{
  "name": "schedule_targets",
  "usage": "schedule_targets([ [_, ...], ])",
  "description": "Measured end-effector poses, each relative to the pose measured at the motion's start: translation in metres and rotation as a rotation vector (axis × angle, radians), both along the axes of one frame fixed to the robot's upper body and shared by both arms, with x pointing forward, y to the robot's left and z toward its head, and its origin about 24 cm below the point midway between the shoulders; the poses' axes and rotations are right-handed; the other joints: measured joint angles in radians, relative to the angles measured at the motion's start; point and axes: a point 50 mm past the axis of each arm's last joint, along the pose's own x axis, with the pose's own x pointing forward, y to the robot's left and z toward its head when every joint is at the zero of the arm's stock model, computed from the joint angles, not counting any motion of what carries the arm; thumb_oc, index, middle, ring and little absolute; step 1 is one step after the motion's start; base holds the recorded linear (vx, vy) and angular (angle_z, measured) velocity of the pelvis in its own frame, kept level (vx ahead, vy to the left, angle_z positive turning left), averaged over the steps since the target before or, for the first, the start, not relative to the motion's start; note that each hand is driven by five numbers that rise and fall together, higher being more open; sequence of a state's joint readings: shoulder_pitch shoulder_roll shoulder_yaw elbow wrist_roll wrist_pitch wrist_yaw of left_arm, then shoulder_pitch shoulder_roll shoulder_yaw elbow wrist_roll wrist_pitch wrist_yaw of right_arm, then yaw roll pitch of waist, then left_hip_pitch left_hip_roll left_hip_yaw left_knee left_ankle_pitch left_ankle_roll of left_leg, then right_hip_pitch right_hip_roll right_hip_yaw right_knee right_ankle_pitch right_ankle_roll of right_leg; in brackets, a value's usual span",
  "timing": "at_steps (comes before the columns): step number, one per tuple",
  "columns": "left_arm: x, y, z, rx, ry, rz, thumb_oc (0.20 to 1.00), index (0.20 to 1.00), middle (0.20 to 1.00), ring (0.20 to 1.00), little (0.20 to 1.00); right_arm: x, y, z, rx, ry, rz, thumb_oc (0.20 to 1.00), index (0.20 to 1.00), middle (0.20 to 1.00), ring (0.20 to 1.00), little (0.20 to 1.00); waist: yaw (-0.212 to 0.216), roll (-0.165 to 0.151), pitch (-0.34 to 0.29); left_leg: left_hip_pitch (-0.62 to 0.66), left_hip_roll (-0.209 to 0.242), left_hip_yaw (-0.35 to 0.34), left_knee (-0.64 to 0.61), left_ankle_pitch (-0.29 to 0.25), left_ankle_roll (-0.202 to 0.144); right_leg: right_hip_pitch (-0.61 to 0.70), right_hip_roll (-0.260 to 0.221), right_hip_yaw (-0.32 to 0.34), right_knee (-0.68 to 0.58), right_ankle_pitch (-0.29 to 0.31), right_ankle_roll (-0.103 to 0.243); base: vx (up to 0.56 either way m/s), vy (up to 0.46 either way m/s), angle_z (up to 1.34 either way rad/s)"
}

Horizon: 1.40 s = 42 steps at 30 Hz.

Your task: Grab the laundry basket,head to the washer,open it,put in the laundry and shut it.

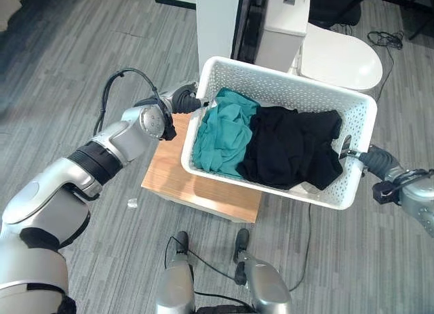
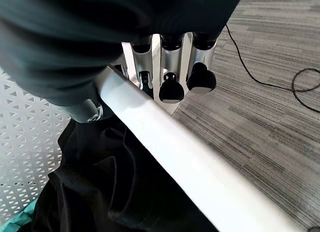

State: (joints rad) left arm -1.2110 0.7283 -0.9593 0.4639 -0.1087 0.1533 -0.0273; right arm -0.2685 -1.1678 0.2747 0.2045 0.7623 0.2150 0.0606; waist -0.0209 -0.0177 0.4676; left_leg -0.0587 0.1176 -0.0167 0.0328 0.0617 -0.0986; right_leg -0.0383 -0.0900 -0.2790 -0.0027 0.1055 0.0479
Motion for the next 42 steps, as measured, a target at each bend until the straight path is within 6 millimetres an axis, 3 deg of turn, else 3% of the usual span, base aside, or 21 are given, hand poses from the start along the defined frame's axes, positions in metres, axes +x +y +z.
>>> schedule_targets([
  [10,0.007,-0.007,-0.014,-0.01,0.051,0.018,0.2,0.2,0.2,0.2,0.2,0.0,-0.006,-0.005,0.019,0.015,-0.027,0.2,0.2,0.2,0.2,0.2,0.003,-0.015,-0.009,-0.027,0.019,-0.015,0.111,-0.044,-0.026,-0.021,0.036,0.059,0.02,0.001,-0.012,-0.06,0.033,-0.21],
  [11,0.009,0.0,-0.016,-0.006,0.055,0.047,0.2,0.2,0.2,0.2,0.2,0.006,-0.002,-0.006,0.024,0.016,-0.019,0.2,0.2,0.2,0.2,0.2,0.035,-0.031,-0.011,-0.053,-0.005,-0.138,0.215,-0.078,-0.012,-0.04,0.028,0.127,0.047,-0.006,-0.019,-0.07,0.221,-1.15],
  [13,0.009,0.008,-0.016,0.002,0.059,0.066,0.2,0.2,0.2,0.2,0.2,0.013,0.002,-0.002,0.02,0.008,-0.006,0.2,0.2,0.2,0.2,0.2,0.039,-0.031,-0.012,-0.048,-0.069,-0.37,0.31,-0.156,0.022,-0.048,0.031,0.2,0.063,-0.007,-0.007,-0.06,0.279,-1.19],
  [14,0.01,0.011,-0.015,0.003,0.057,0.073,0.2,0.2,0.2,0.2,0.2,0.015,0.006,-0.001,0.016,0.012,0.004,0.2,0.2,0.2,0.2,0.2,0.024,-0.025,-0.017,-0.044,-0.088,-0.43,0.357,-0.202,0.022,-0.05,0.038,0.239,0.064,0.003,0.015,-0.08,0.285,-0.95],
  [17,0.01,0.006,-0.017,-0.013,0.066,0.063,0.2,0.2,0.2,0.2,0.2,0.015,0.005,-0.004,0.018,0.022,-0.002,0.2,0.2,0.2,0.2,0.2,-0.013,-0.01,-0.051,-0.029,-0.078,-0.411,0.347,-0.278,0.003,-0.088,0.038,0.288,0.093,0.01,0.042,-0.16,0.359,-0.63],
  [18,0.012,0.004,-0.02,-0.016,0.076,0.069,0.2,0.2,0.2,0.2,0.2,0.018,0.006,-0.007,0.034,0.027,-0.014,0.2,0.2,0.2,0.2,0.2,-0.028,-0.014,-0.068,-0.024,-0.093,-0.362,0.328,-0.303,0.023,-0.111,0.036,0.332,0.099,0.026,0.057,-0.41,0.542,-1.41],
  [19,0.017,0.018,-0.03,-0.009,0.104,0.137,0.2,0.2,0.2,0.2,0.2,0.029,0.018,-0.017,0.093,0.024,-0.019,0.2,0.2,0.2,0.2,0.2,-0.012,-0.047,-0.083,-0.01,-0.128,-0.252,0.331,-0.296,0.031,-0.144,0.002,0.422,0.1,0.071,0.087,-0.44,0.515,-1.64],
  [20,0.017,0.017,-0.036,-0.015,0.122,0.143,0.2,0.2,0.2,0.2,0.2,0.028,0.019,-0.023,0.087,0.045,-0.02,0.2,0.2,0.2,0.2,0.2,-0.017,-0.047,-0.083,0.0,-0.15,-0.214,0.335,-0.298,0.038,-0.144,-0.025,0.411,0.102,0.072,0.089,-0.42,0.442,-1.69],
  [21,0.017,0.014,-0.044,-0.021,0.138,0.141,0.2,0.2,0.2,0.2,0.2,0.028,0.02,-0.032,0.111,0.061,-0.036,0.2,0.2,0.2,0.2,0.2,-0.029,-0.054,-0.085,-0.006,-0.203,-0.179,0.384,-0.313,0.091,-0.149,-0.03,0.421,0.087,0.135,0.097,-0.18,0.2,-1.34],
  [22,0.018,0.015,-0.049,-0.006,0.15,0.153,0.2,0.2,0.2,0.2,0.2,0.033,0.025,-0.04,0.144,0.067,-0.057,0.2,0.2,0.2,0.2,0.2,-0.001,-0.06,-0.094,0.008,-0.244,-0.155,0.351,-0.311,0.172,-0.176,-0.032,0.444,0.066,0.197,0.116,-0.23,0.155,-1.73],
  [23,0.02,0.013,-0.046,-0.002,0.147,0.158,0.2,0.2,0.2,0.2,0.2,0.028,0.03,-0.052,0.148,0.099,-0.052,0.2,0.2,0.2,0.2,0.2,-0.003,-0.07,-0.1,-0.011,-0.268,-0.101,0.358,-0.31,0.173,-0.184,-0.072,0.425,0.034,0.168,0.163,-0.25,0.104,-1.46],
  [24,0.02,0.008,-0.047,-0.011,0.146,0.145,0.2,0.2,0.2,0.2,0.2,0.022,0.028,-0.061,0.148,0.129,-0.065,0.2,0.2,0.2,0.2,0.2,-0.026,-0.062,-0.105,-0.041,-0.27,-0.094,0.388,-0.313,0.185,-0.193,-0.078,0.397,0.036,0.079,0.124,-0.36,0.133,-0.9],
  [26,0.02,0.006,-0.044,-0.014,0.14,0.139,0.2,0.2,0.2,0.2,0.2,0.016,0.031,-0.074,0.168,0.165,-0.069,0.2,0.2,0.2,0.2,0.2,-0.025,-0.062,-0.103,-0.083,-0.231,-0.027,0.412,-0.296,0.193,-0.261,-0.092,0.281,0.095,-0.069,0.128,-0.26,0.089,-0.68],
  [28,0.019,0.007,-0.053,-0.006,0.163,0.141,0.2,0.2,0.2,0.2,0.2,0.009,0.035,-0.086,0.192,0.194,-0.069,0.2,0.2,0.2,0.2,0.2,-0.02,-0.054,-0.099,-0.083,-0.182,0.015,0.413,-0.289,0.194,-0.274,-0.127,0.159,0.261,-0.108,0.107,-0.19,0.115,-0.78],
  [31,0.018,0.012,-0.054,0.025,0.166,0.147,0.2,0.2,0.2,0.2,0.2,0.007,0.041,-0.085,0.202,0.184,-0.039,0.2,0.2,0.2,0.2,0.2,0.004,-0.05,-0.096,-0.05,-0.146,0.076,0.338,-0.247,0.181,-0.183,-0.174,0.16,0.388,-0.175,0.141,-0.11,0.085,-0.78],
  [34,0.018,0.016,-0.051,0.02,0.161,0.153,0.2,0.2,0.2,0.2,0.2,0.01,0.044,-0.081,0.202,0.17,-0.028,0.2,0.2,0.2,0.2,0.2,0.023,-0.045,-0.096,-0.048,-0.139,0.112,0.319,-0.235,0.164,-0.046,-0.179,0.135,0.251,-0.127,0.138,-0.1,0.04,-0.49],
  [37,0.017,0.019,-0.05,0.027,0.158,0.157,0.2,0.2,0.2,0.2,0.2,0.01,0.045,-0.083,0.203,0.177,-0.026,0.2,0.2,0.2,0.2,0.2,0.039,-0.023,-0.099,-0.026,-0.1,0.165,0.232,-0.176,0.141,-0.038,-0.134,0.084,0.114,-0.008,0.079,-0.14,-0.053,-0.64],
  [38,0.017,0.022,-0.047,0.028,0.149,0.161,0.2,0.2,0.2,0.2,0.2,0.011,0.046,-0.081,0.203,0.17,-0.02,0.2,0.2,0.2,0.2,0.2,0.054,-0.018,-0.098,-0.021,-0.066,0.217,0.198,-0.156,0.144,-0.037,-0.13,0.04,0.091,-0.025,0.051,-0.12,-0.102,-1.04],
  [39,0.017,0.023,-0.048,0.006,0.152,0.164,0.2,0.2,0.2,0.2,0.2,0.013,0.046,-0.079,0.201,0.168,-0.02,0.2,0.2,0.2,0.2,0.2,0.083,0.0,-0.093,0.002,-0.036,0.254,0.16,-0.135,0.126,-0.062,-0.142,-0.053,0.164,-0.104,0.003,-0.06,-0.105,-1.2],
  [40,0.016,0.022,-0.051,-0.002,0.161,0.162,0.2,0.2,0.2,0.2,0.2,0.012,0.047,-0.081,0.204,0.174,-0.018,0.2,0.2,0.2,0.2,0.2,0.117,0.003,-0.1,0.03,-0.02,0.296,0.114,-0.112,0.117,-0.063,-0.179,-0.16,0.219,-0.141,0.019,-0.05,-0.104,-1.18],
  [42,0.015,0.025,-0.048,0.0,0.156,0.159,0.2,0.2,0.2,0.2,0.2,0.012,0.048,-0.08,0.209,0.171,-0.012,0.2,0.2,0.2,0.2,0.2,0.126,-0.023,-0.112,0.031,-0.03,0.297,0.097,-0.101,0.096,-0.029,-0.216,-0.16,0.217,-0.128,0.042,-0.06,-0.179,-0.52],
])
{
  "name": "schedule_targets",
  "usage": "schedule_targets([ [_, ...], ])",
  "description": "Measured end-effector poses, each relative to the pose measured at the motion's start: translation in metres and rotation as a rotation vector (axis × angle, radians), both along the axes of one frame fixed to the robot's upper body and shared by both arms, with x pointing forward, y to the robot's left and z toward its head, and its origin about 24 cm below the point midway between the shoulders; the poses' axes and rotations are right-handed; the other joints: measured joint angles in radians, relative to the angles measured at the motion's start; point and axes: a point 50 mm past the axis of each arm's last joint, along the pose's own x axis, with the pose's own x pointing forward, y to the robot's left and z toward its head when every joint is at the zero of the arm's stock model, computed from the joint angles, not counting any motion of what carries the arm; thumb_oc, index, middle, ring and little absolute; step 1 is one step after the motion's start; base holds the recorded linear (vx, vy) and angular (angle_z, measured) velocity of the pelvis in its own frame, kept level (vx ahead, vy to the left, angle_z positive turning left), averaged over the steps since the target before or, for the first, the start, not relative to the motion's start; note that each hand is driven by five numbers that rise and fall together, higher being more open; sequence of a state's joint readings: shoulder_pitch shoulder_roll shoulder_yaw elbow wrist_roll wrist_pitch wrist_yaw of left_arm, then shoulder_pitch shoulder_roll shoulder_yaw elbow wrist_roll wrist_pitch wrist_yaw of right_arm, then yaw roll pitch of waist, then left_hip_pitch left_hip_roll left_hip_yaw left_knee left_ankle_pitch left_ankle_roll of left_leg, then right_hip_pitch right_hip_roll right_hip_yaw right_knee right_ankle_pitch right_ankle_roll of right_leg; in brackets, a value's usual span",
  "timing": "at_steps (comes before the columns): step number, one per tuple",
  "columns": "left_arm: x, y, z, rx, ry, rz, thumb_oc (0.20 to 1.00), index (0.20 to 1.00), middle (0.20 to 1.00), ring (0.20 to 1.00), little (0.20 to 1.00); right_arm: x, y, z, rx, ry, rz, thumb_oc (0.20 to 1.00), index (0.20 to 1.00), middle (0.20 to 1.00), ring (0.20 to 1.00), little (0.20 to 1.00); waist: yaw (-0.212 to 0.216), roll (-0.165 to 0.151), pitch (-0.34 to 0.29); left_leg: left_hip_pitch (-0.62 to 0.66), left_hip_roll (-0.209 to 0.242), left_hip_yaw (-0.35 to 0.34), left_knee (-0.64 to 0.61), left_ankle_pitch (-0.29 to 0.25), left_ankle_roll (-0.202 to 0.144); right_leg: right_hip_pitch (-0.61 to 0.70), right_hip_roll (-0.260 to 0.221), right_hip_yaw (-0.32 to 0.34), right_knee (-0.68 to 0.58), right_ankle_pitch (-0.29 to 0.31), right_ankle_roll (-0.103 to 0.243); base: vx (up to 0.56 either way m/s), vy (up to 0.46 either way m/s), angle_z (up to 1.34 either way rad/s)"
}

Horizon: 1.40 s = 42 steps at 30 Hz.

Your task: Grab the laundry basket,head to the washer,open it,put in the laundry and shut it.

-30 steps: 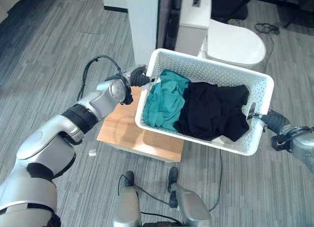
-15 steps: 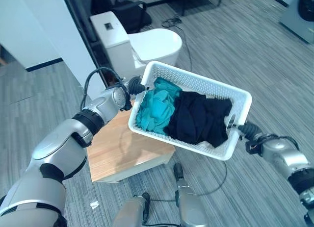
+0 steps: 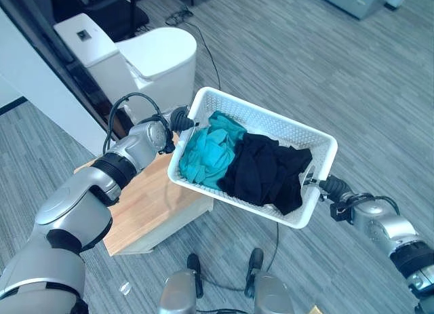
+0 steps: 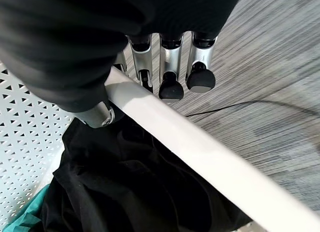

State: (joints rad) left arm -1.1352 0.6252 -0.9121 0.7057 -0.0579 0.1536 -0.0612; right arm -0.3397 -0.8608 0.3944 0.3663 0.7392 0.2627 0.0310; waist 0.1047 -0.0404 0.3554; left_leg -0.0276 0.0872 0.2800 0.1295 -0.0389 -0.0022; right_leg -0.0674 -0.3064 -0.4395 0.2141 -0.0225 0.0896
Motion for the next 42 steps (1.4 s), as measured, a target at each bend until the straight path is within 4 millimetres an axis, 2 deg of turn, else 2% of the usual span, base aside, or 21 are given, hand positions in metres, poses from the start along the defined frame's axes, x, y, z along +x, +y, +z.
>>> schedule_targets([
  [1,-0.001,-0.002,-0.004,-0.02,0.001,-0.003,0.2,0.2,0.2,0.2,0.2,0.001,-0.005,0.002,-0.002,-0.007,-0.021,0.2,0.2,0.2,0.2,0.2,0.003,0.018,-0.014,-0.012,0.016,-0.002,-0.013,0.022,-0.019,0.015,0.036,0.009,-0.058,0.054,0.048,-0.03,-0.194,-0.14],
  [4,-0.004,-0.008,-0.016,-0.047,0.029,-0.015,0.2,0.2,0.2,0.2,0.2,-0.002,-0.016,0.005,-0.021,-0.011,-0.054,0.2,0.2,0.2,0.2,0.2,-0.007,0.046,-0.028,-0.008,0.04,-0.035,-0.073,0.081,-0.008,0.024,0.096,0.017,-0.139,0.09,0.014,-0.01,-0.148,-0.21],
  [10,-0.01,-0.041,-0.036,-0.095,0.081,-0.089,0.2,0.2,0.2,0.2,0.2,-0.021,-0.055,0.019,-0.1,-0.011,-0.139,0.2,0.2,0.2,0.2,0.2,-0.057,0.054,-0.033,-0.03,0.079,-0.129,-0.069,0.118,-0.053,0.035,0.146,-0.001,-0.156,0.085,-0.009,-0.03,-0.194,0.05],
  [14,-0.011,-0.049,-0.041,-0.095,0.095,-0.105,0.2,0.2,0.2,0.2,0.2,-0.025,-0.063,0.025,-0.107,-0.027,-0.162,0.2,0.2,0.2,0.2,0.2,-0.067,0.054,-0.033,-0.045,0.09,-0.137,-0.047,0.136,-0.048,0.045,0.16,-0.011,-0.162,0.079,-0.023,0.0,-0.166,0.16],
  [16,-0.011,-0.05,-0.042,-0.098,0.099,-0.105,0.2,0.2,0.2,0.2,0.2,-0.03,-0.064,0.019,-0.091,-0.012,-0.165,0.2,0.2,0.2,0.2,0.2,-0.076,0.054,-0.033,-0.05,0.106,-0.169,-0.018,0.15,-0.064,0.071,0.193,0.011,-0.164,0.051,-0.031,0.01,-0.3,0.32],
  [19,-0.012,-0.056,-0.045,-0.109,0.11,-0.115,0.2,0.2,0.2,0.2,0.2,-0.042,-0.067,0.013,-0.068,0.004,-0.18,0.2,0.2,0.2,0.2,0.2,-0.083,0.052,-0.031,-0.084,0.131,-0.185,0.043,0.19,-0.095,0.087,0.244,0.076,-0.149,0.009,-0.072,0.03,-0.242,0.49],
  [21,-0.012,-0.05,-0.047,-0.099,0.119,-0.1,0.2,0.2,0.2,0.2,0.2,-0.041,-0.063,0.014,-0.057,-0.002,-0.163,0.2,0.2,0.2,0.2,0.2,-0.054,0.042,-0.027,-0.089,0.156,-0.191,0.079,0.213,-0.121,0.078,0.264,0.096,-0.117,-0.009,-0.098,0.04,-0.24,0.0],
  [22,-0.011,-0.046,-0.047,-0.094,0.118,-0.088,0.2,0.2,0.2,0.2,0.2,-0.04,-0.06,0.015,-0.052,-0.007,-0.146,0.2,0.2,0.2,0.2,0.2,-0.048,0.032,-0.021,-0.113,0.174,-0.237,0.128,0.25,-0.136,0.081,0.291,0.108,-0.102,-0.022,-0.123,0.02,-0.165,-0.02],
  [24,-0.01,-0.042,-0.046,-0.085,0.114,-0.083,0.2,0.2,0.2,0.2,0.2,-0.04,-0.057,0.015,-0.048,-0.011,-0.131,0.2,0.2,0.2,0.2,0.2,-0.047,0.013,-0.014,-0.143,0.187,-0.251,0.168,0.292,-0.121,0.083,0.297,0.101,-0.097,-0.03,-0.149,0.01,-0.066,0.07],
  [25,-0.01,-0.04,-0.045,-0.076,0.108,-0.086,0.2,0.2,0.2,0.2,0.2,-0.04,-0.055,0.015,-0.046,-0.012,-0.126,0.2,0.2,0.2,0.2,0.2,-0.048,0.0,-0.012,-0.166,0.193,-0.245,0.213,0.28,-0.098,0.081,0.295,0.092,-0.1,-0.027,-0.162,0.1,0.002,0.05],
  [26,-0.01,-0.04,-0.041,-0.07,0.097,-0.094,0.2,0.2,0.2,0.2,0.2,-0.041,-0.054,0.015,-0.046,-0.011,-0.123,0.2,0.2,0.2,0.2,0.2,-0.047,-0.011,-0.007,-0.196,0.154,-0.25,0.256,0.229,-0.08,0.072,0.307,0.094,-0.102,-0.016,-0.169,0.1,0.02,0.22],
  [27,-0.011,-0.041,-0.037,-0.073,0.083,-0.109,0.2,0.2,0.2,0.2,0.2,-0.044,-0.055,0.015,-0.053,-0.009,-0.123,0.2,0.2,0.2,0.2,0.2,-0.067,-0.03,0.001,-0.233,0.086,-0.272,0.294,0.14,-0.104,0.051,0.304,0.096,-0.105,0.008,-0.168,0.13,0.014,0.2],
  [28,-0.011,-0.042,-0.034,-0.07,0.073,-0.123,0.2,0.2,0.2,0.2,0.2,-0.046,-0.055,0.013,-0.052,-0.006,-0.128,0.2,0.2,0.2,0.2,0.2,-0.066,-0.037,0.005,-0.249,0.002,-0.305,0.277,0.081,-0.102,0.028,0.287,0.109,-0.118,0.006,-0.175,0.06,-0.008,-0.05],
  [29,-0.011,-0.041,-0.036,-0.064,0.08,-0.116,0.2,0.2,0.2,0.2,0.2,-0.047,-0.053,0.011,-0.044,-0.002,-0.126,0.2,0.2,0.2,0.2,0.2,-0.048,-0.032,0.004,-0.253,-0.054,-0.287,0.21,0.073,-0.087,0.018,0.297,0.111,-0.132,0.008,-0.17,0.11,-0.002,-0.31],
  [31,-0.012,-0.037,-0.04,-0.049,0.094,-0.113,0.2,0.2,0.2,0.2,0.2,-0.048,-0.048,0.001,-0.008,0.01,-0.134,0.2,0.2,0.2,0.2,0.2,-0.025,-0.03,0.015,-0.28,-0.127,-0.277,0.164,0.066,-0.087,0.017,0.329,0.159,-0.155,0.04,-0.197,0.26,0.036,-0.71],
  [33,-0.011,-0.018,-0.04,0.001,0.104,-0.07,0.2,0.2,0.2,0.2,0.2,-0.042,-0.029,-0.009,0.041,0.023,-0.095,0.2,0.2,0.2,0.2,0.2,0.022,-0.004,0.02,-0.279,-0.143,-0.26,0.077,0.047,-0.042,0.028,0.38,0.196,-0.188,0.039,-0.189,0.33,0.018,-1.22],
  [35,-0.009,-0.01,-0.03,0.013,0.079,-0.053,0.2,0.2,0.2,0.2,0.2,-0.042,-0.016,-0.018,0.068,0.042,-0.061,0.2,0.2,0.2,0.2,0.2,0.015,-0.007,0.019,-0.255,-0.17,-0.325,0.074,0.043,-0.037,0.047,0.381,0.182,-0.183,0.036,-0.2,0.24,0.034,-0.59],
  [37,-0.008,-0.011,-0.021,0.007,0.054,-0.062,0.2,0.2,0.2,0.2,0.2,-0.042,-0.013,-0.02,0.079,0.045,-0.058,0.2,0.2,0.2,0.2,0.2,0.014,-0.006,0.017,-0.218,-0.163,-0.327,0.072,0.044,-0.035,0.053,0.385,0.199,-0.17,0.019,-0.2,0.28,0.072,-0.34],
  [38,-0.009,-0.008,-0.016,0.013,0.038,-0.064,0.2,0.2,0.2,0.2,0.2,-0.039,-0.01,-0.019,0.081,0.042,-0.049,0.2,0.2,0.2,0.2,0.2,0.011,-0.003,0.013,-0.173,-0.147,-0.334,0.048,0.059,-0.013,0.052,0.391,0.225,-0.14,0.003,-0.192,0.27,0.084,-0.54],
  [40,-0.009,0.002,-0.013,0.028,0.031,-0.044,0.2,0.2,0.2,0.2,0.2,-0.03,-0.005,-0.013,0.081,0.02,-0.028,0.2,0.2,0.2,0.2,0.2,0.02,-0.002,0.013,-0.085,-0.139,-0.349,-0.004,0.075,0.03,0.024,0.396,0.281,-0.045,-0.038,-0.14,0.16,0.06,-0.75],
  [42,-0.008,0.007,-0.01,0.032,0.022,-0.032,0.2,0.2,0.2,0.2,0.2,-0.025,-0.002,-0.008,0.079,-0.002,-0.018,0.2,0.2,0.2,0.2,0.2,0.013,-0.003,0.012,-0.054,-0.142,-0.326,-0.021,0.091,0.04,-0.006,0.376,0.29,0.052,-0.069,-0.091,0.17,0.053,-0.63],
])
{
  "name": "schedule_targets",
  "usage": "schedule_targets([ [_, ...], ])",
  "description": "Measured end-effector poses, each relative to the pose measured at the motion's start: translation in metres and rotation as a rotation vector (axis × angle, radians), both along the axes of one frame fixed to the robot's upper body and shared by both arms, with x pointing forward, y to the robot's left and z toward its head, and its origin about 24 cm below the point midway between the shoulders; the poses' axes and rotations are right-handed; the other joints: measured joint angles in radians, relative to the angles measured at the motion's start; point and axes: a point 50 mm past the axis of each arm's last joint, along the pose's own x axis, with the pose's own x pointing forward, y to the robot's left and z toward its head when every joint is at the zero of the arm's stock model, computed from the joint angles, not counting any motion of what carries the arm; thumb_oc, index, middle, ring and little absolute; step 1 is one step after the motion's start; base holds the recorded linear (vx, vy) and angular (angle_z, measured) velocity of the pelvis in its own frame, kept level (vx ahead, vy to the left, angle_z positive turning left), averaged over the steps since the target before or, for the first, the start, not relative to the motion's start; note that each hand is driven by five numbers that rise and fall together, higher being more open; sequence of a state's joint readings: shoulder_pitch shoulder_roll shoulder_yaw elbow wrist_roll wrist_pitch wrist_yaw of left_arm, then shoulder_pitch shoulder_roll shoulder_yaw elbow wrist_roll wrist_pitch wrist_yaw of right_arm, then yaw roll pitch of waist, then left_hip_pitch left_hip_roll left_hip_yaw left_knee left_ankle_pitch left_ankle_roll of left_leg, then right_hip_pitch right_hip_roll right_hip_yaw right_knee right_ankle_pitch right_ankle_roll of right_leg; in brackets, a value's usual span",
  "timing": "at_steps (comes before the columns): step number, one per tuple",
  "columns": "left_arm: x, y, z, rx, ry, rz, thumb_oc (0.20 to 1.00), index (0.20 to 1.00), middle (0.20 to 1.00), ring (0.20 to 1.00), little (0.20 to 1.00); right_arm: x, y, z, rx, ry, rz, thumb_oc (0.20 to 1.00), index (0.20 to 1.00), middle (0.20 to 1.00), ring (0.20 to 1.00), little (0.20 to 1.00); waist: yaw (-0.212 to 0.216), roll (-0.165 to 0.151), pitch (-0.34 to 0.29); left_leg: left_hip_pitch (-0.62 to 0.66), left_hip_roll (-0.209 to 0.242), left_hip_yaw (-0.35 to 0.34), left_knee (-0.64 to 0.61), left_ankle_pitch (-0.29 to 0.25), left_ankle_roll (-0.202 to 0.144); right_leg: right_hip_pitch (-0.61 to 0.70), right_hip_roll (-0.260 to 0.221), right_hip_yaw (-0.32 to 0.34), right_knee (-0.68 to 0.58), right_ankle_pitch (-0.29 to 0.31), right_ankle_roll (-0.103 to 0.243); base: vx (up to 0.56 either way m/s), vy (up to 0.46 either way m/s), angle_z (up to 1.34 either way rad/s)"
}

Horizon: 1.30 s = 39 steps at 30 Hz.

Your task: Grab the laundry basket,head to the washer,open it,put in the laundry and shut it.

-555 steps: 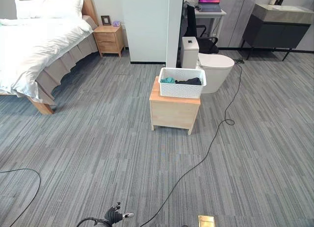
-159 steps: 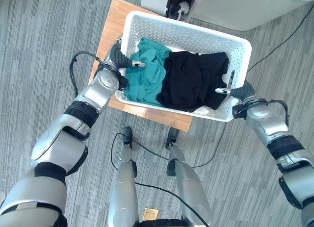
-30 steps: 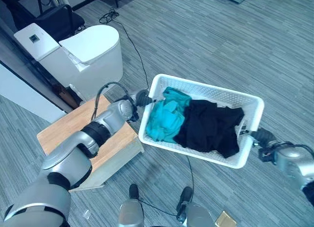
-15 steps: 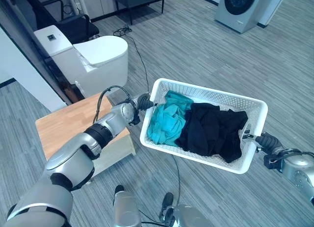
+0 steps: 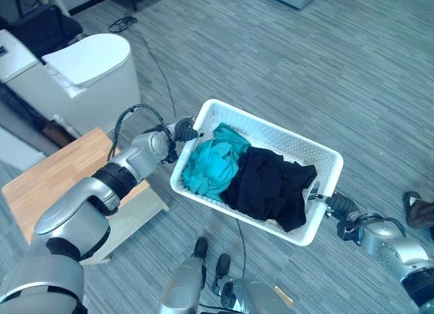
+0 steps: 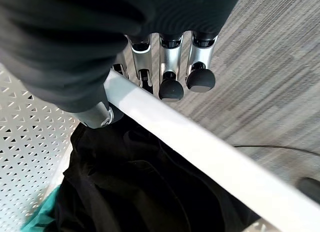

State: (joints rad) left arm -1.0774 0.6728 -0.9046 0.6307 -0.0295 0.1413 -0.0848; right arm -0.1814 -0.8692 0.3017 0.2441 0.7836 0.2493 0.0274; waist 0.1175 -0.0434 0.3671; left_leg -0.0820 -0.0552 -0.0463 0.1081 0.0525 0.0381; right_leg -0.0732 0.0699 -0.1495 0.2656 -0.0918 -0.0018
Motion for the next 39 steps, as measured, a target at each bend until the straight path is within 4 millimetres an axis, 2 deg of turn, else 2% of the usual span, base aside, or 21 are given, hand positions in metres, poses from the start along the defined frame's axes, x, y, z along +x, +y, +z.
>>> schedule_targets([
  [2,0.0,0.005,0.004,0.006,-0.01,0.01,0.2,0.2,0.2,0.2,0.2,0.007,0.005,0.003,-0.001,-0.015,0.008,0.2,0.2,0.2,0.2,0.2,0.002,0.003,0.002,0.056,0.022,0.037,-0.028,-0.026,0.036,-0.124,-0.038,-0.031,0.265,-0.028,0.108,0.14,0.006,-0.55],
  [3,0.0,0.004,0.003,0.0,-0.012,0.008,0.2,0.2,0.2,0.2,0.2,0.006,0.004,0.002,-0.005,-0.011,0.006,0.2,0.2,0.2,0.2,0.2,-0.007,0.004,0.002,0.07,0.02,0.043,-0.028,-0.033,0.046,-0.152,-0.085,-0.057,0.309,-0.087,0.087,0.19,-0.057,-0.21],
  [6,0.0,-0.004,0.002,-0.017,-0.011,-0.009,0.2,0.2,0.2,0.2,0.2,0.005,0.0,0.001,-0.007,-0.005,-0.008,0.2,0.2,0.2,0.2,0.2,-0.02,0.013,0.0,0.08,0.016,0.026,-0.023,-0.083,0.057,-0.208,-0.165,-0.015,0.211,-0.096,0.09,0.22,-0.078,-0.08],
  [9,0.002,-0.011,-0.002,-0.044,-0.003,-0.002,0.2,0.2,0.2,0.2,0.2,0.001,-0.002,-0.005,-0.006,0.024,-0.02,0.2,0.2,0.2,0.2,0.2,-0.07,0.015,0.005,0.083,-0.001,-0.015,-0.023,-0.091,0.045,-0.247,-0.212,0.061,-0.057,0.011,0.137,0.27,-0.091,0.41],
  [11,0.006,-0.012,-0.014,-0.057,0.028,0.038,0.2,0.2,0.2,0.2,0.2,-0.003,-0.003,-0.009,-0.013,0.04,-0.022,0.2,0.2,0.2,0.2,0.2,-0.092,0.016,0.006,0.102,-0.023,-0.026,0.005,-0.157,0.054,-0.276,-0.246,0.038,-0.246,0.122,0.143,0.4,-0.127,0.28],
  [15,0.004,-0.008,-0.022,-0.051,0.047,0.045,0.2,0.2,0.2,0.2,0.2,-0.01,0.0,-0.019,-0.007,0.079,0.007,0.2,0.2,0.2,0.2,0.2,-0.105,0.008,0.002,0.198,-0.024,-0.036,0.039,-0.256,0.003,-0.223,-0.271,-0.058,-0.261,0.131,0.151,0.38,-0.129,0.07],
  [17,0.003,-0.01,-0.02,-0.05,0.04,0.032,0.2,0.2,0.2,0.2,0.2,-0.009,-0.002,-0.017,-0.027,0.079,0.017,0.2,0.2,0.2,0.2,0.2,-0.12,0.06,-0.027,0.275,0.059,-0.056,0.018,-0.309,-0.048,-0.2,-0.219,-0.097,-0.158,0.239,0.086,0.61,-0.256,0.21],
  [18,0.004,-0.011,-0.012,-0.095,0.013,0.029,0.2,0.2,0.2,0.2,0.2,-0.004,-0.004,-0.012,-0.03,0.066,0.011,0.2,0.2,0.2,0.2,0.2,-0.123,0.072,-0.033,0.296,0.096,-0.056,0.035,-0.29,-0.084,-0.196,-0.186,-0.114,-0.102,0.197,0.001,0.59,-0.31,0.24],
  [21,0.0,-0.007,-0.019,-0.132,0.024,0.037,0.2,0.2,0.2,0.2,0.2,0.001,-0.01,0.0,-0.06,0.036,0.014,0.2,0.2,0.2,0.2,0.2,-0.131,0.068,-0.055,0.205,0.195,-0.06,0.471,-0.142,-0.16,-0.059,-0.098,-0.171,0.0,-0.014,-0.089,0.57,-0.523,0.26],
  [22,-0.001,-0.012,-0.02,-0.138,0.023,0.018,0.2,0.2,0.2,0.2,0.2,-0.001,-0.012,-0.007,-0.05,0.058,-0.004,0.2,0.2,0.2,0.2,0.2,-0.117,0.056,-0.066,0.066,0.225,-0.066,0.728,0.061,-0.14,-0.025,-0.068,-0.19,0.011,-0.068,-0.132,0.5,-0.542,0.17],
  [23,-0.006,-0.013,-0.015,-0.1,0.008,-0.023,0.2,0.2,0.2,0.2,0.2,-0.003,-0.012,-0.011,-0.039,0.072,-0.006,0.2,0.2,0.2,0.2,0.2,-0.087,0.051,-0.09,-0.155,0.332,0.022,1.066,0.306,-0.009,0.005,-0.006,-0.196,0.006,-0.101,-0.193,0.37,-0.354,-0.21],
  [25,-0.005,-0.005,-0.019,-0.081,0.023,0.006,0.2,0.2,0.2,0.2,0.2,-0.004,-0.002,-0.02,-0.007,0.084,0.006,0.2,0.2,0.2,0.2,0.2,-0.061,0.003,-0.094,-0.255,0.351,0.084,1.164,0.182,0.006,0.063,0.005,-0.195,-0.007,-0.098,-0.234,0.19,-0.17,-0.29],
  [26,-0.005,-0.002,-0.022,-0.076,0.034,0.019,0.2,0.2,0.2,0.2,0.2,-0.005,0.002,-0.024,0.0,0.093,0.014,0.2,0.2,0.2,0.2,0.2,-0.061,-0.014,-0.097,-0.287,0.347,0.099,1.155,0.142,0.006,0.098,0.005,-0.195,-0.028,-0.098,-0.234,0.18,-0.032,0.15],
  [28,-0.007,-0.004,-0.033,-0.086,0.068,0.021,0.2,0.2,0.2,0.2,0.2,-0.014,0.003,-0.033,0.004,0.126,0.006,0.2,0.2,0.2,0.2,0.2,-0.069,-0.057,-0.082,-0.326,0.24,0.141,0.979,0.014,0.014,0.206,-0.039,-0.213,-0.048,-0.051,-0.066,0.22,-0.002,0.25],
  [29,-0.007,-0.011,-0.036,-0.095,0.076,0.008,0.2,0.2,0.2,0.2,0.2,-0.017,0.003,-0.035,0.006,0.131,0.003,0.2,0.2,0.2,0.2,0.2,-0.064,-0.067,-0.07,-0.321,0.215,0.178,0.858,0.014,0.015,0.205,-0.062,-0.209,0.018,-0.059,-0.028,0.19,0.035,0.07],
  [30,-0.006,-0.018,-0.033,-0.115,0.072,0.006,0.2,0.2,0.2,0.2,0.2,-0.021,-0.004,-0.03,-0.027,0.128,0.008,0.2,0.2,0.2,0.2,0.2,-0.071,-0.029,-0.048,-0.28,0.194,0.199,0.584,0.108,0.029,0.066,-0.1,-0.203,0.34,-0.067,-0.016,0.28,0.095,-0.31],
  [31,-0.002,-0.014,-0.018,-0.102,0.033,-0.001,0.2,0.2,0.2,0.2,0.2,-0.022,-0.002,-0.016,-0.041,0.087,0.05,0.2,0.2,0.2,0.2,0.2,-0.057,-0.023,-0.078,-0.289,0.229,0.248,0.485,0.229,0.006,-0.071,-0.161,-0.078,0.16,-0.115,-0.094,0.53,0.179,0.03],
  [32,0.0,-0.026,-0.02,-0.122,0.031,-0.009,0.2,0.2,0.2,0.2,0.2,-0.029,-0.004,-0.024,-0.032,0.112,0.018,0.2,0.2,0.2,0.2,0.2,-0.066,-0.006,-0.08,-0.299,0.257,0.247,0.398,0.072,-0.077,-0.03,-0.143,-0.161,0.118,-0.045,-0.064,0.66,0.218,0.43],
  [33,0.0,-0.035,-0.021,-0.073,0.027,-0.047,0.2,0.2,0.2,0.2,0.2,-0.035,-0.009,-0.033,-0.032,0.151,-0.016,0.2,0.2,0.2,0.2,0.2,-0.062,-0.019,-0.075,-0.305,0.223,0.186,0.086,0.046,-0.096,0.051,-0.081,-0.191,-0.027,-0.02,-0.077,0.61,0.186,0.75],
  [35,-0.002,-0.025,-0.038,-0.041,0.077,-0.014,0.2,0.2,0.2,0.2,0.2,-0.032,-0.006,-0.036,-0.011,0.15,-0.028,0.2,0.2,0.2,0.2,0.2,-0.027,-0.02,-0.068,-0.269,0.186,0.013,-0.135,0.048,-0.109,0.14,-0.022,-0.19,-0.085,-0.033,-0.08,0.38,0.122,0.06],
  [39,-0.007,-0.008,-0.057,-0.01,0.133,0.027,0.2,0.2,0.2,0.2,0.2,-0.027,0.001,-0.04,0.007,0.148,-0.02,0.2,0.2,0.2,0.2,0.2,0.018,-0.019,-0.064,-0.293,0.129,-0.021,-0.053,0.044,-0.1,0.259,0.002,-0.176,-0.131,-0.076,-0.079,0.34,0.15,-0.33],
])
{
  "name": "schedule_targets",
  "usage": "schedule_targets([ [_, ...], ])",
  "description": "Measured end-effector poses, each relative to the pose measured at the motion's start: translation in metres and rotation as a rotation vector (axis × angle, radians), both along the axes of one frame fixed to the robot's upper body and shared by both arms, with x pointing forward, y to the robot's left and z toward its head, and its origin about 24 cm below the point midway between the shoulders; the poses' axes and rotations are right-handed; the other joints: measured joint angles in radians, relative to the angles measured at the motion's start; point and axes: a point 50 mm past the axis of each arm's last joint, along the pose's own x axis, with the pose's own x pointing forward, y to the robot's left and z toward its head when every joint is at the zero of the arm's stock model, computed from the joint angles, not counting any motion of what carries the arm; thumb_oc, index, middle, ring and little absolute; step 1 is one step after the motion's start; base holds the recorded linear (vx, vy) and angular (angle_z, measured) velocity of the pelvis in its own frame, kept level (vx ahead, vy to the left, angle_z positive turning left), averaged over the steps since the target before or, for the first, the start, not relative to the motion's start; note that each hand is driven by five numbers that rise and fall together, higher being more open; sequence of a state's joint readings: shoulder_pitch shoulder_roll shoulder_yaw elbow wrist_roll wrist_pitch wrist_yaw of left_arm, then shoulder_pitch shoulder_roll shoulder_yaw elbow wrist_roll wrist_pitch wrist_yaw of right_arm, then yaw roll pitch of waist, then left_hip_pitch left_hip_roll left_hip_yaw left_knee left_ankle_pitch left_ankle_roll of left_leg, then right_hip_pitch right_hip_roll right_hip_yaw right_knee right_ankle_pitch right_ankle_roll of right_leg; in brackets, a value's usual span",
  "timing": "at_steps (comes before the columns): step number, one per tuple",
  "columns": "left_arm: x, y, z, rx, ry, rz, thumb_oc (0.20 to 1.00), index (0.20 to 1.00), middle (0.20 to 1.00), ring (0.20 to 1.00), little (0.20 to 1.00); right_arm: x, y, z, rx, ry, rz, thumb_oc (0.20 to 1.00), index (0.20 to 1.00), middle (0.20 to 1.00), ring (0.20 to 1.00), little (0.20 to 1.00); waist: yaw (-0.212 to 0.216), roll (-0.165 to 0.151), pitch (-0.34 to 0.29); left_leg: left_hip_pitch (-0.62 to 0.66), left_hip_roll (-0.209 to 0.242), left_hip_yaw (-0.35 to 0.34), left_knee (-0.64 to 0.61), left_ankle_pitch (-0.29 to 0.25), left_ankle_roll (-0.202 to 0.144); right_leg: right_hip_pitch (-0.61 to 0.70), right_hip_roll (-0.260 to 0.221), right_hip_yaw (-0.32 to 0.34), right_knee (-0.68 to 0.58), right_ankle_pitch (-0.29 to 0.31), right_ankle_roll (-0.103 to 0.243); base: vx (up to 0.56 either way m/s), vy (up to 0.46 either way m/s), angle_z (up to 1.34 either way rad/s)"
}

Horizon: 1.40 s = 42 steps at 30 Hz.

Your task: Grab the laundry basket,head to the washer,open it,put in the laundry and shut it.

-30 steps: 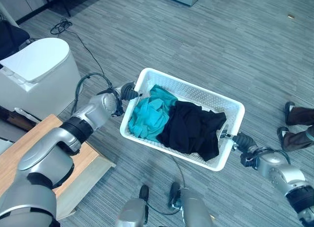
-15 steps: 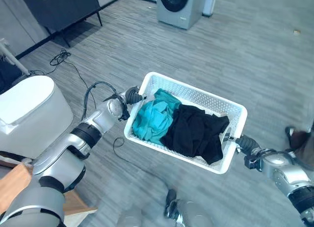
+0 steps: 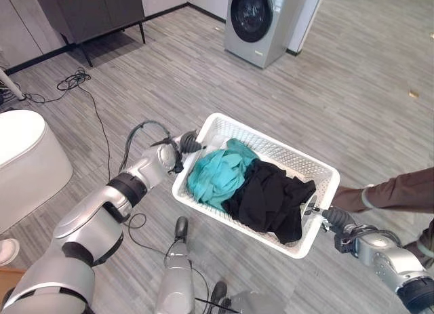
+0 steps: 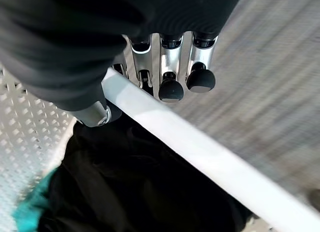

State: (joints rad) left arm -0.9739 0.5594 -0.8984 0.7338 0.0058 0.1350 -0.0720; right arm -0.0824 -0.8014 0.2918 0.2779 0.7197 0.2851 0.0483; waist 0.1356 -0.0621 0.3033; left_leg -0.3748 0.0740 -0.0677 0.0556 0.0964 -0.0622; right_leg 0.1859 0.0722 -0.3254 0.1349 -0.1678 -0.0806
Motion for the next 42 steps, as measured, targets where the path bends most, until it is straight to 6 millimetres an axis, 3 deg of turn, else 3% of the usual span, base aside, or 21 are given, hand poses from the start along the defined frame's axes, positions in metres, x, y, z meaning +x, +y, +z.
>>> schedule_targets([
  [2,0.001,-0.001,0.006,-0.01,-0.018,-0.003,0.2,0.2,0.2,0.2,0.2,0.0,0.004,-0.005,-0.003,0.022,0.017,0.2,0.2,0.2,0.2,0.2,0.01,-0.001,-0.004,0.021,0.004,0.085,0.081,-0.009,0.018,0.061,-0.005,0.016,-0.025,-0.032,0.036,0.67,0.328,-0.2],
  [5,0.003,-0.006,0.011,-0.016,-0.033,-0.012,0.2,0.2,0.2,0.2,0.2,0.0,0.004,-0.005,0.001,0.019,0.011,0.2,0.2,0.2,0.2,0.2,0.0,-0.027,-0.011,0.05,-0.054,0.118,0.168,-0.031,0.05,0.078,-0.061,0.017,-0.007,-0.076,0.093,0.42,0.257,0.01],
  [6,0.001,-0.007,0.004,-0.01,-0.017,-0.012,0.2,0.2,0.2,0.2,0.2,-0.002,0.001,-0.005,-0.008,0.025,0.007,0.2,0.2,0.2,0.2,0.2,-0.019,0.005,-0.026,0.127,-0.057,0.119,0.128,-0.016,0.116,0.035,-0.08,0.019,0.146,-0.109,0.116,0.4,0.302,0.19],
  [7,0.0,-0.003,0.003,0.0,-0.015,-0.01,0.2,0.2,0.2,0.2,0.2,-0.004,0.007,-0.012,0.015,0.032,0.002,0.2,0.2,0.2,0.2,0.2,-0.043,-0.015,-0.039,0.2,-0.085,0.115,0.068,0.035,0.173,-0.018,-0.129,0.027,0.33,-0.116,0.134,0.4,0.306,0.17],
  [9,0.001,0.002,0.006,0.01,-0.025,0.005,0.2,0.2,0.2,0.2,0.2,-0.003,0.016,-0.016,0.03,0.038,0.019,0.2,0.2,0.2,0.2,0.2,-0.041,-0.053,-0.048,0.261,-0.134,0.133,0.059,-0.002,0.187,-0.114,-0.236,0.04,0.618,-0.054,0.174,0.38,0.282,0.11],
  [11,0.002,0.005,0.011,0.008,-0.041,0.009,0.2,0.2,0.2,0.2,0.2,0.002,0.022,-0.015,0.047,0.018,0.02,0.2,0.2,0.2,0.2,0.2,-0.039,-0.055,-0.048,0.299,-0.172,0.132,0.083,-0.073,0.218,-0.18,-0.331,0.033,0.763,-0.04,0.188,0.32,0.155,0.04],
  [13,0.002,0.006,0.011,0.006,-0.041,0.015,0.2,0.2,0.2,0.2,0.2,0.003,0.025,-0.016,0.054,0.014,0.021,0.2,0.2,0.2,0.2,0.2,-0.038,-0.051,-0.047,0.314,-0.173,0.134,0.083,-0.086,0.219,-0.193,-0.356,0.02,0.788,-0.037,0.192,0.32,0.04,0.03],
  [15,0.002,0.008,0.02,-0.007,-0.074,0.013,0.2,0.2,0.2,0.2,0.2,0.003,0.031,-0.018,0.067,0.013,0.036,0.2,0.2,0.2,0.2,0.2,-0.045,-0.008,-0.031,0.397,-0.166,0.071,0.041,-0.095,0.19,-0.241,-0.37,-0.041,0.641,-0.055,0.177,0.27,-0.049,0.41],
  [19,0.001,0.011,0.017,-0.019,-0.065,0.026,0.2,0.2,0.2,0.2,0.2,0.004,0.03,-0.015,0.065,0.003,0.033,0.2,0.2,0.2,0.2,0.2,-0.05,0.015,-0.019,0.469,-0.161,0.047,0.012,-0.144,0.141,-0.329,-0.32,-0.068,0.354,-0.045,0.17,0.35,-0.113,0.09],
  [20,0.001,0.012,0.017,-0.036,-0.062,0.035,0.2,0.2,0.2,0.2,0.2,0.005,0.03,-0.015,0.066,0.001,0.033,0.2,0.2,0.2,0.2,0.2,-0.056,0.018,-0.016,0.507,-0.161,0.047,-0.018,-0.163,0.136,-0.383,-0.244,-0.028,0.12,0.018,0.186,0.51,-0.087,-0.01],
  [24,0.002,0.004,0.011,-0.075,-0.05,0.034,0.2,0.2,0.2,0.2,0.2,-0.004,0.025,-0.02,0.074,0.018,0.009,0.2,0.2,0.2,0.2,0.2,-0.118,-0.003,-0.019,0.559,-0.202,-0.01,-0.006,-0.224,0.173,-0.52,-0.174,0.147,-0.076,0.184,0.215,0.35,-0.058,0.39],
  [26,0.002,0.001,0.006,-0.077,-0.035,0.041,0.2,0.2,0.2,0.2,0.2,-0.007,0.023,-0.022,0.074,0.027,-0.004,0.2,0.2,0.2,0.2,0.2,-0.138,-0.004,-0.02,0.601,-0.213,-0.03,-0.005,-0.256,0.171,-0.52,-0.176,0.134,-0.126,0.222,0.208,0.4,-0.113,0.41],
  [29,0.002,-0.003,-0.002,-0.058,-0.014,0.039,0.2,0.2,0.2,0.2,0.2,-0.012,0.019,-0.027,0.073,0.046,-0.019,0.2,0.2,0.2,0.2,0.2,-0.185,-0.005,-0.026,0.699,-0.21,-0.052,-0.007,-0.309,0.095,-0.434,-0.193,0.044,-0.106,0.244,0.195,0.42,-0.158,0.49],
  [30,0.002,-0.01,-0.003,-0.07,-0.011,0.026,0.2,0.2,0.2,0.2,0.2,-0.013,0.014,-0.027,0.066,0.052,-0.036,0.2,0.2,0.2,0.2,0.2,-0.184,0.006,-0.045,0.725,-0.186,-0.035,0.017,-0.337,0.05,-0.399,-0.187,-0.003,-0.09,0.322,0.133,0.47,-0.208,0.41],
  [32,0.001,-0.013,-0.004,-0.059,-0.014,0.015,0.2,0.2,0.2,0.2,0.2,-0.013,0.01,-0.027,0.06,0.052,-0.047,0.2,0.2,0.2,0.2,0.2,-0.186,0.03,-0.062,0.722,-0.147,-0.014,0.088,-0.348,0.028,-0.381,-0.169,-0.044,-0.06,0.337,0.101,0.4,-0.226,0.17],
  [33,0.002,-0.012,-0.002,-0.061,-0.019,0.017,0.2,0.2,0.2,0.2,0.2,-0.011,0.009,-0.025,0.058,0.045,-0.045,0.2,0.2,0.2,0.2,0.2,-0.185,0.03,-0.065,0.724,-0.136,0.009,0.131,-0.339,0.014,-0.357,-0.149,-0.044,-0.052,0.337,0.006,0.34,-0.297,0.02],
  [34,0.002,-0.013,-0.002,-0.071,-0.018,0.019,0.2,0.2,0.2,0.2,0.2,-0.009,0.006,-0.021,0.052,0.032,-0.05,0.2,0.2,0.2,0.2,0.2,-0.183,0.053,-0.074,0.676,-0.089,0.045,0.301,-0.334,0.006,-0.312,-0.104,-0.058,-0.055,0.295,-0.011,0.41,-0.469,-0.06],
  [35,0.002,-0.014,0.001,-0.086,-0.028,0.016,0.2,0.2,0.2,0.2,0.2,-0.007,0.003,-0.017,0.051,0.018,-0.049,0.2,0.2,0.2,0.2,0.2,-0.179,0.054,-0.077,0.545,-0.02,0.113,0.641,-0.23,-0.025,-0.255,-0.061,-0.064,-0.047,0.246,-0.048,0.31,-0.383,-0.06],
  [36,0.003,-0.013,0.005,-0.09,-0.04,0.012,0.2,0.2,0.2,0.2,0.2,-0.004,0.003,-0.013,0.046,0.007,-0.046,0.2,0.2,0.2,0.2,0.2,-0.175,0.049,-0.08,0.471,0.021,0.141,0.787,-0.13,-0.007,-0.237,-0.041,-0.057,-0.046,0.201,-0.076,0.33,-0.374,-0.21],
  [38,0.002,-0.002,0.016,-0.076,-0.076,0.015,0.2,0.2,0.2,0.2,0.2,0.007,0.007,-0.006,0.058,-0.036,-0.039,0.2,0.2,0.2,0.2,0.2,-0.143,0.016,-0.081,0.36,0.094,0.207,0.957,-0.101,0.024,-0.2,0.002,0.004,-0.037,0.178,-0.104,0.25,-0.23,-0.68],
  [42,0.003,0.012,0.024,-0.091,-0.095,0.047,0.2,0.2,0.2,0.2,0.2,0.02,0.019,0.0,0.083,-0.077,-0.026,0.2,0.2,0.2,0.2,0.2,-0.111,-0.059,-0.058,0.125,0.165,0.167,1.121,-0.083,0.029,-0.091,0.024,0.094,-0.067,0.148,-0.139,0.26,-0.125,-0.65],
])
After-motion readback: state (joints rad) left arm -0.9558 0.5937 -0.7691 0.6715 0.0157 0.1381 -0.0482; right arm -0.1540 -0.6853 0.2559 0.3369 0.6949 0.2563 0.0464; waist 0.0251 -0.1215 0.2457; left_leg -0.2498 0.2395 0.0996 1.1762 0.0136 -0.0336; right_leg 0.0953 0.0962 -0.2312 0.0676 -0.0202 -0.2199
